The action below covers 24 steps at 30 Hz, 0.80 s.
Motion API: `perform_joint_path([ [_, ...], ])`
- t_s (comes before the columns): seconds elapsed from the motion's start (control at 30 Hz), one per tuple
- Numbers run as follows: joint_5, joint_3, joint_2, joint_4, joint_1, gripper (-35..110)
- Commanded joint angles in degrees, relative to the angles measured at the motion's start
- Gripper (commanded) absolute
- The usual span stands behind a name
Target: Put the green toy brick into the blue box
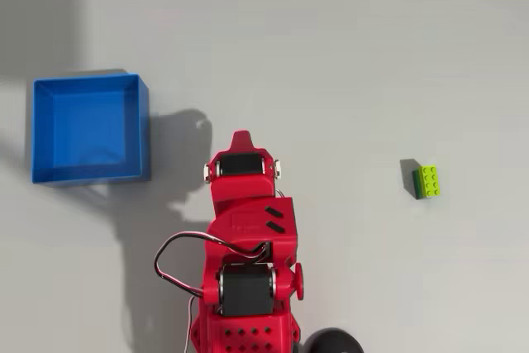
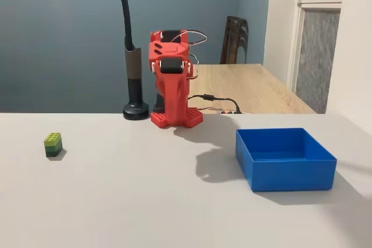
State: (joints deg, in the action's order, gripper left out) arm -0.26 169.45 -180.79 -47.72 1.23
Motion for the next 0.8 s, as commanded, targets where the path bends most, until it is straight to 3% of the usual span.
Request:
perform_joint_path([
  [0.0,1.76,-8.09,5.71,0.35,0.18,5],
  [0.3,8.53,-20.30,21.36,-1.14,1.67,10],
  [0.77,25.05,-45.79,43.15,-21.80,11.87,10],
])
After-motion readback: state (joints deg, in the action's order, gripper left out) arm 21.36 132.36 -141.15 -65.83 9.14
